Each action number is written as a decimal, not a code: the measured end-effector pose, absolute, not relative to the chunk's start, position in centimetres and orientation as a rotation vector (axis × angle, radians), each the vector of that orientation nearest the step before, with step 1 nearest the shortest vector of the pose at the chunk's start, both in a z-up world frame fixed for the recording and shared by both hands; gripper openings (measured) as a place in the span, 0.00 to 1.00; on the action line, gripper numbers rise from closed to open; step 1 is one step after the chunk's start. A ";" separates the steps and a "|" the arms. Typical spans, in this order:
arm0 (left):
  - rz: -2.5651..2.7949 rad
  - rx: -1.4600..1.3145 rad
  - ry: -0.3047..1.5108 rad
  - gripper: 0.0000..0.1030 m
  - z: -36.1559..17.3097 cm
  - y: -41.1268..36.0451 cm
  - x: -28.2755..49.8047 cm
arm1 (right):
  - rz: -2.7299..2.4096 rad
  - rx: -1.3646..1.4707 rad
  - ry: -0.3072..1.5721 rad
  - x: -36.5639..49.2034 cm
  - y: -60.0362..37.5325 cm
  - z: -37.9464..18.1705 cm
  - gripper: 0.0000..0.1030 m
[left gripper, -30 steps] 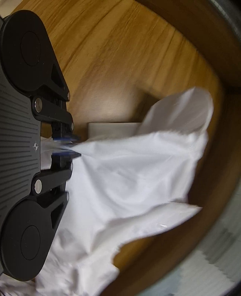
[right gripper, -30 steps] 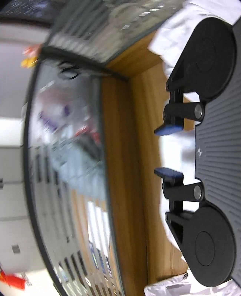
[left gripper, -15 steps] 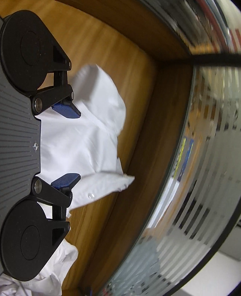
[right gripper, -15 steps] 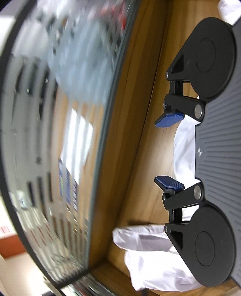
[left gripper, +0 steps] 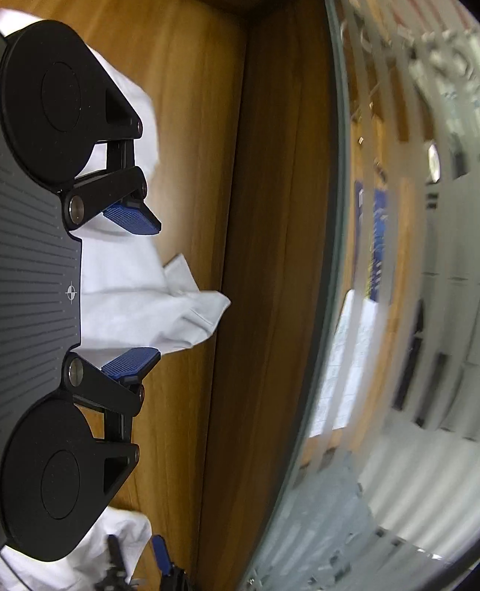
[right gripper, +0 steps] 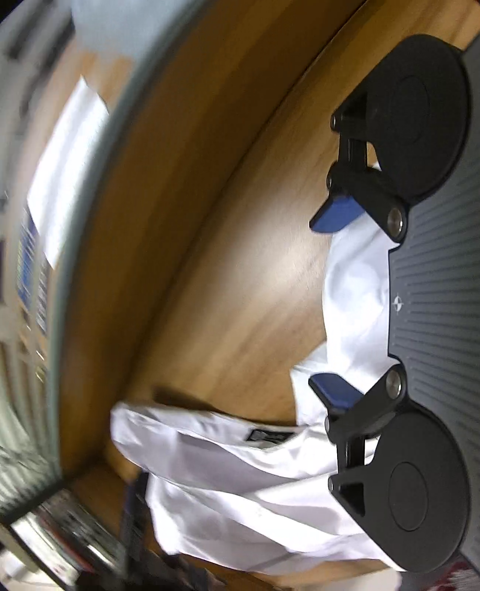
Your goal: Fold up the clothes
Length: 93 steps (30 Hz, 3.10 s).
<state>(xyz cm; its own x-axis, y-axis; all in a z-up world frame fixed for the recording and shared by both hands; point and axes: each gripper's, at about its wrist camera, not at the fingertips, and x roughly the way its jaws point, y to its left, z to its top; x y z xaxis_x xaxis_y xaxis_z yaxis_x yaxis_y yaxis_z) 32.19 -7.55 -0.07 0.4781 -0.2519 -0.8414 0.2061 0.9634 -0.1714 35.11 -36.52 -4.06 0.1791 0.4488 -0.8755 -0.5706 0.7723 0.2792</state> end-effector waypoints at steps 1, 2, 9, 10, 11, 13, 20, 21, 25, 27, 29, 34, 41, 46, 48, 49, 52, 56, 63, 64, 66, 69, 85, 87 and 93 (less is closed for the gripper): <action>-0.294 -0.049 1.043 0.68 -0.6 -7.8 32.7 | 0.744 -0.126 1.216 35.4 -36.1 -4.8 0.86; -0.301 -0.047 1.055 0.68 -1.1 -8.0 33.0 | 0.763 -0.126 1.245 35.6 -35.9 -5.4 0.86; -0.294 -0.014 1.122 0.20 -4.0 -8.0 32.1 | 0.771 -0.113 1.319 34.8 -34.8 -8.4 0.61; -0.292 -0.021 1.108 0.12 -3.8 -7.8 31.6 | 0.739 -0.101 1.328 34.6 -34.9 -8.5 0.30; -0.286 -0.032 1.090 0.10 -3.4 -7.5 31.1 | 0.716 -0.090 1.339 34.3 -35.0 -8.6 0.13; -0.269 -0.059 1.058 0.06 -2.4 -7.0 30.2 | 0.675 -0.077 1.340 33.3 -35.1 -8.7 0.01; -0.250 -0.074 0.859 0.06 4.0 -6.0 26.5 | 0.578 -0.078 1.189 29.5 -34.9 -4.9 0.00; -0.251 -0.081 0.830 0.05 5.1 -5.9 26.0 | 0.564 -0.072 1.161 29.1 -35.0 -4.0 0.00; -0.256 -0.118 0.730 0.05 8.9 -5.3 24.2 | 0.511 -0.090 1.032 28.0 -35.1 -0.2 0.00; -0.259 -0.136 0.687 0.05 10.4 -4.9 23.3 | 0.481 -0.109 0.964 27.5 -35.0 1.8 0.00; -0.255 -0.152 0.643 0.05 11.9 -4.5 22.4 | 0.444 -0.122 0.889 27.3 -35.1 4.1 0.00; -0.257 -0.173 0.609 0.05 14.0 -3.9 21.3 | 0.300 -0.105 0.662 27.7 -36.9 11.5 0.00; -0.210 -0.168 0.705 0.55 13.4 -4.8 23.8 | 0.265 -0.010 0.708 29.0 -39.7 13.0 0.00; -0.251 -0.154 0.720 0.65 12.3 -5.5 22.2 | 0.219 0.077 0.798 26.5 -43.5 10.4 0.02; -0.292 -0.142 0.740 0.65 11.8 -6.4 20.9 | 0.194 0.095 0.817 25.0 -44.6 9.0 0.02; -0.314 -0.135 0.752 0.65 11.5 -6.8 20.4 | 0.181 0.107 0.826 24.0 -45.0 8.3 0.02; -0.386 -0.117 0.794 0.65 10.2 -8.5 18.5 | 0.152 0.140 0.858 21.1 -46.2 7.0 0.04; -0.496 -0.089 0.852 0.65 8.5 -11.3 15.8 | 0.113 0.182 0.890 16.2 -47.6 4.9 0.21; -0.663 -0.005 0.946 0.65 5.6 -17.0 11.6 | 0.008 0.227 0.953 9.1 -50.0 0.9 0.34; -0.679 0.003 0.954 0.65 5.3 -17.6 11.0 | -0.008 0.228 0.956 8.3 -50.4 0.3 0.40; -0.701 0.014 0.965 0.65 4.9 -18.7 9.8 | -0.039 0.231 0.960 7.1 -51.3 -0.8 0.51; -0.727 0.015 0.983 0.65 4.7 -20.6 9.1 | -0.060 0.252 0.971 6.8 -52.7 -2.1 0.57; -0.665 -0.152 1.009 0.70 8.4 -29.4 15.1 | 0.088 0.256 0.921 9.1 -52.4 -2.2 0.02; -0.654 -0.155 1.023 0.71 8.2 -30.7 16.1 | 0.124 0.260 0.867 8.1 -51.7 0.2 0.01; -0.642 -0.165 1.137 0.71 6.1 -34.5 18.7 | 0.285 0.255 0.766 5.0 -48.1 5.8 0.01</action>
